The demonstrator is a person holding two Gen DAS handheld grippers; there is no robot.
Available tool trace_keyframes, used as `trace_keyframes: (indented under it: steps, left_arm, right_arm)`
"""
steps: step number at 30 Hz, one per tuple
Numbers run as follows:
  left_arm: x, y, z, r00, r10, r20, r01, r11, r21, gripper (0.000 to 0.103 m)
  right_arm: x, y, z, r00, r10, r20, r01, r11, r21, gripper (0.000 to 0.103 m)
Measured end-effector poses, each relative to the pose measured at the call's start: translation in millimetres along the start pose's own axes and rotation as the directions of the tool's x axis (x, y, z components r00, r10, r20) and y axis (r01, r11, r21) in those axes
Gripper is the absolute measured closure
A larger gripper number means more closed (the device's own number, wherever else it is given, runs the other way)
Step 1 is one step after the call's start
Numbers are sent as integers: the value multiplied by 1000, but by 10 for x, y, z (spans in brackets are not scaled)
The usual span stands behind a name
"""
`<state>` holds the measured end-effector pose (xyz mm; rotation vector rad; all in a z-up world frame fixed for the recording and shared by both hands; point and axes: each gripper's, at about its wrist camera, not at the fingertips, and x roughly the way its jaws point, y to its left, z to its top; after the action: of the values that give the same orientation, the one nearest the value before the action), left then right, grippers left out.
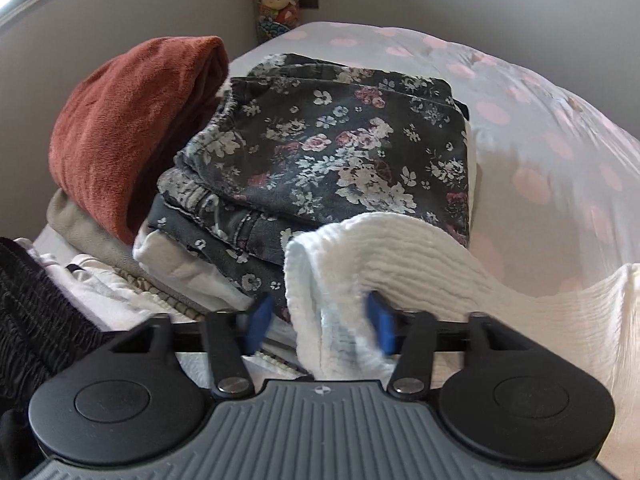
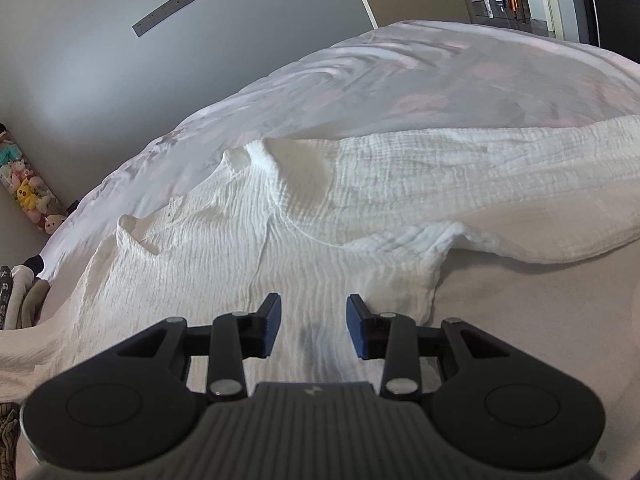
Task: Fold clothes
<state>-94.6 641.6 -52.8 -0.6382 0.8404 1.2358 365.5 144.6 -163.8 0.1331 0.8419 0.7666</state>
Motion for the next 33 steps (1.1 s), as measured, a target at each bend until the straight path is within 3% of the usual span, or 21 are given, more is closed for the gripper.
trace_keyframes:
  steps: [1,4,9,15,20,25,33]
  left_arm:
    - [-14,11,-6,1000,-11,11,11,1000,0,86]
    - [-119,16,-17,998,-41,49,40,999,5,98]
    - [-453,-96,-12,990,-95,100,90,994,55,100]
    - [-968,-500,-1,977,-174,123,152,974,170,100]
    - [-1444,-994,24,953,-279,118,243,937,251,100]
    - [-1738,-1642,37,917,-390,84,346,882,321,100]
    - [-1546,-2688,-96,872,-488,-36,469,815,339,100]
  right_arm:
    - [7,3,0,1000,-1,-1,1,1000,-2,63]
    - [12,8,1,1000,-1,-3,1,1000,-1,63]
    - [-22,3,18,1000,7,6,-7,1000,8,63]
    - [-102,-20,36,999,26,22,-27,999,29,60]
    - [-153,-44,58,998,39,40,-40,998,41,57]
    - [-171,-62,45,998,52,41,-53,998,39,57]
    - [-166,-112,46,996,74,39,-77,996,54,57]
